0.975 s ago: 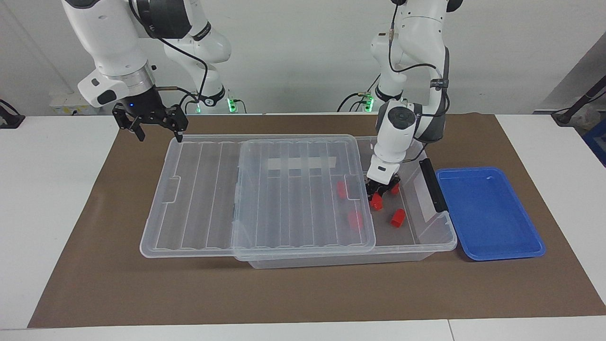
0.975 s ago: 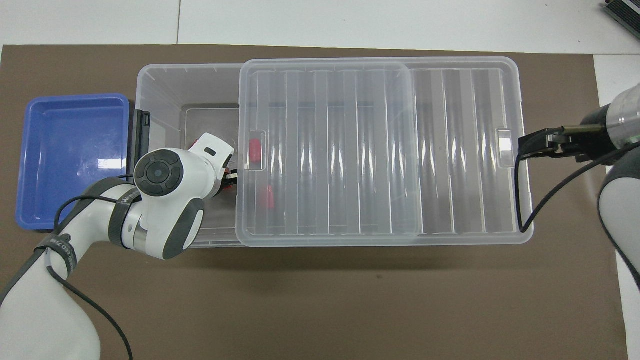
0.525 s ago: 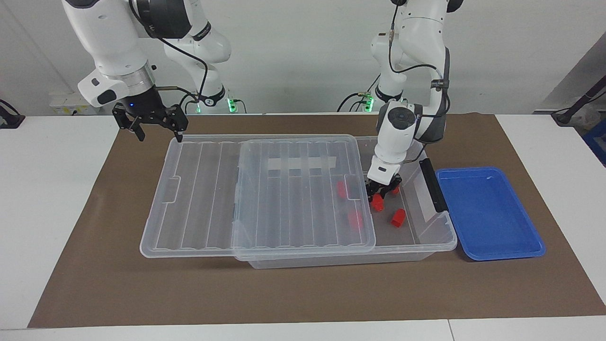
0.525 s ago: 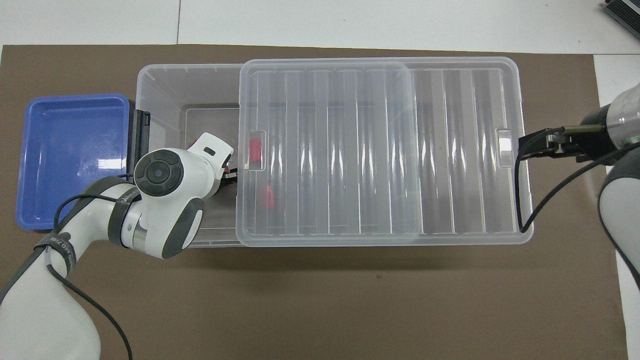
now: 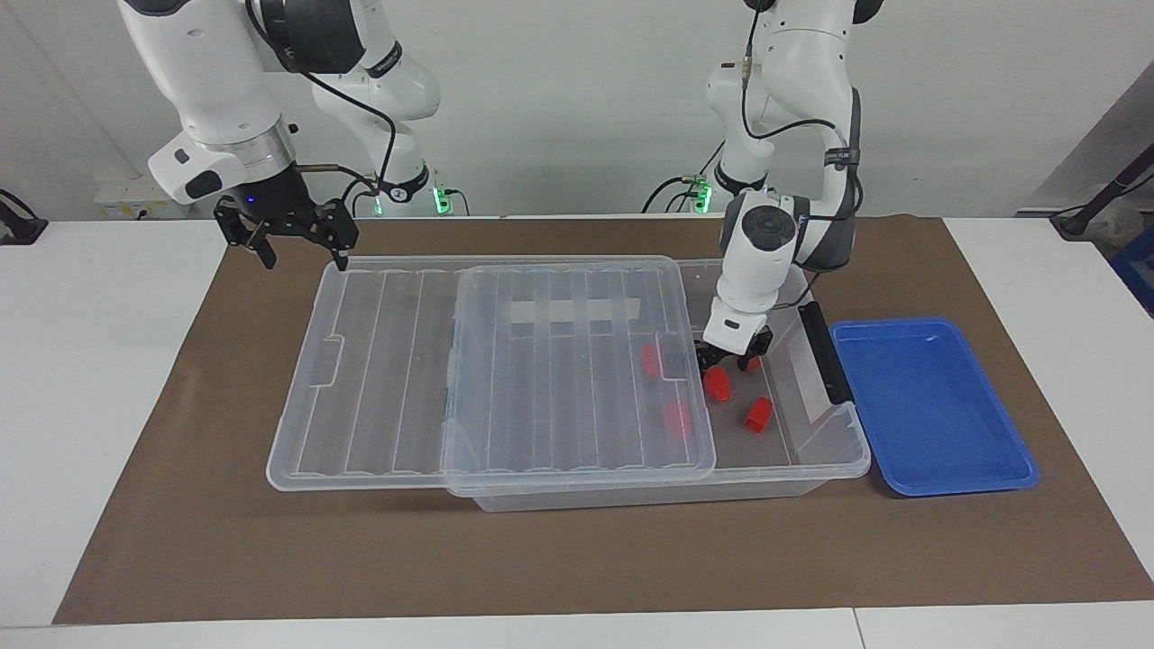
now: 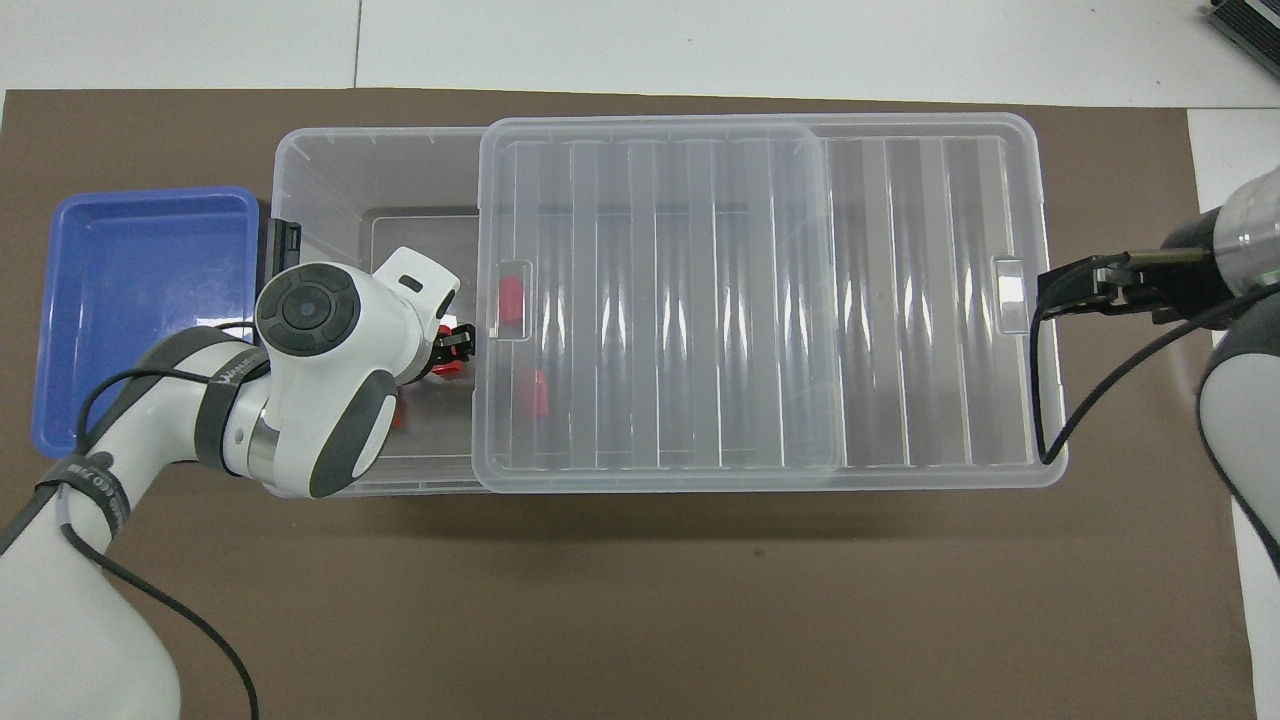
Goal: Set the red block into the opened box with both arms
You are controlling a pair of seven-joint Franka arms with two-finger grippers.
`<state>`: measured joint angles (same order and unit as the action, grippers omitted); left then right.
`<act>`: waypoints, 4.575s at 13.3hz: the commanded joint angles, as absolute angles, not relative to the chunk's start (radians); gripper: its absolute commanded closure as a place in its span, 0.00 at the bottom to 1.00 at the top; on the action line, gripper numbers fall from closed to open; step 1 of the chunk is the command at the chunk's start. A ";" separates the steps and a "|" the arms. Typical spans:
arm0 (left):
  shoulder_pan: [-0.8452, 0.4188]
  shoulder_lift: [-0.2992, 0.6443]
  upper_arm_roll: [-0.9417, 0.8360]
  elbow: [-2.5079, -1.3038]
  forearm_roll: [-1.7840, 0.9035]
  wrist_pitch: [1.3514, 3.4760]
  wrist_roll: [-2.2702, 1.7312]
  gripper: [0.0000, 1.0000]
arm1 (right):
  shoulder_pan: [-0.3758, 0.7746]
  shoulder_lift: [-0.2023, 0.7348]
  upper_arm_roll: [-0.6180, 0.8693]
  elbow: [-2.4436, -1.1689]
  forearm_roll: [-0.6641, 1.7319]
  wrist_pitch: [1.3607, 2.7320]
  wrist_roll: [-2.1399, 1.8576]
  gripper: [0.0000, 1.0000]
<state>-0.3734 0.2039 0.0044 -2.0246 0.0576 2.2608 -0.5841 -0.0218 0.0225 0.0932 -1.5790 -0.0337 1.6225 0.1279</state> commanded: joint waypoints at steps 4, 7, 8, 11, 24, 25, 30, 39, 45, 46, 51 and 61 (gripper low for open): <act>-0.333 0.094 0.011 -1.837 0.077 1.878 -0.569 0.13 | -0.034 -0.005 0.097 -1.612 -0.015 1.644 0.135 0.00; -0.263 0.049 0.011 -1.702 0.106 1.668 -0.407 0.13 | -0.034 -0.005 0.097 -1.614 -0.015 1.644 0.135 0.00; -0.226 0.019 0.011 -1.691 0.104 1.642 -0.332 0.13 | -0.034 -0.005 0.097 -1.614 -0.015 1.644 0.135 0.00; -0.103 -0.040 0.011 -1.695 0.104 1.605 -0.105 0.10 | -0.034 -0.005 0.097 -1.612 -0.015 1.644 0.135 0.00; 0.124 -0.087 0.034 -1.729 0.104 1.653 0.337 0.00 | -0.083 -0.009 0.095 -1.615 -0.015 1.632 0.129 0.00; 0.115 -0.090 0.034 -1.741 0.104 1.661 0.339 0.00 | -0.086 -0.008 0.095 -1.614 -0.015 1.635 0.129 0.00; 0.060 -0.094 0.018 -1.744 0.101 1.661 0.342 0.00 | -0.089 -0.009 0.097 -1.617 -0.015 1.644 0.133 0.00; 0.028 -0.141 0.018 -1.907 0.097 1.916 0.336 0.00 | -0.132 -0.051 0.094 -1.857 -0.015 1.985 0.132 1.00; 0.026 -0.130 0.018 -1.948 0.097 1.988 0.336 0.00 | -0.166 0.029 0.094 -1.919 -0.017 2.158 0.129 1.00; 0.026 -0.130 0.018 -1.947 0.097 1.985 0.337 0.00 | -0.164 0.047 0.094 -1.919 -0.017 2.175 0.130 1.00; 0.020 -0.127 0.018 -1.939 0.094 1.988 0.336 0.00 | -0.163 0.069 0.094 -1.934 -0.017 2.192 0.135 1.00; -0.044 -0.126 0.018 -1.936 0.091 1.982 0.333 0.00 | -0.078 0.081 0.100 -1.933 -0.017 2.169 0.140 1.00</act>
